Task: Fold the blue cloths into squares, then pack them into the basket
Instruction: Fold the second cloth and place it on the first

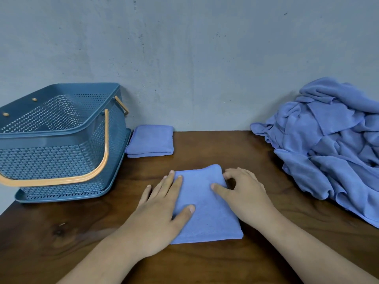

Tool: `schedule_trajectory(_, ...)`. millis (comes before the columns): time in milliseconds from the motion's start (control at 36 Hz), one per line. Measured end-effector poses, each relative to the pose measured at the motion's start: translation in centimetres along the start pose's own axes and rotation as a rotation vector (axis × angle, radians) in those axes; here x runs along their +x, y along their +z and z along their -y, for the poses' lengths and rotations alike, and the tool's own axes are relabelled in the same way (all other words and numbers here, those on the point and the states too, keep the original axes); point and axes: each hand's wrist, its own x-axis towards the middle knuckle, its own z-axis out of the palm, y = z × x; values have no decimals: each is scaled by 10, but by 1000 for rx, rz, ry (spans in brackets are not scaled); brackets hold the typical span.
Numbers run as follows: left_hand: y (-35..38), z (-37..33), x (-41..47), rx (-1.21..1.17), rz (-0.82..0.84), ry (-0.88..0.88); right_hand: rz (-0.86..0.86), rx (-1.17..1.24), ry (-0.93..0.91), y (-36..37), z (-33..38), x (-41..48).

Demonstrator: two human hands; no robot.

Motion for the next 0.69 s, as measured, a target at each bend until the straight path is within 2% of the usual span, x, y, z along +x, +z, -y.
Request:
schedule_trajectory(111,-2,1,2,-336,-125,-63,57,420,-4,0,6,-8)
schedule_trajectory(278,-4,-1,12,-920,-342,-158,79,838,-116,-8,24,-21)
schedule_trajectory(361,-11,-3,13,-1277,-275,-132,92,955,-162,-14,29,-24)
schedule_trajectory(417,-14,-7,9,-1427,-146,-67,84,992,-184,-14,30,-25)
schedule_trajectory(472,-14,-11,5,-1461,-122,-21,39,1003,-199,-10,29,-24)
schedule_trajectory(583,-13,-15,6,-1456,-301,-113,-117,775,-282,-3,21,-17)
schedule_trajectory(694,-9,-16,6,-1370,-423,-124,-141,576,-375,-1,23,-17)
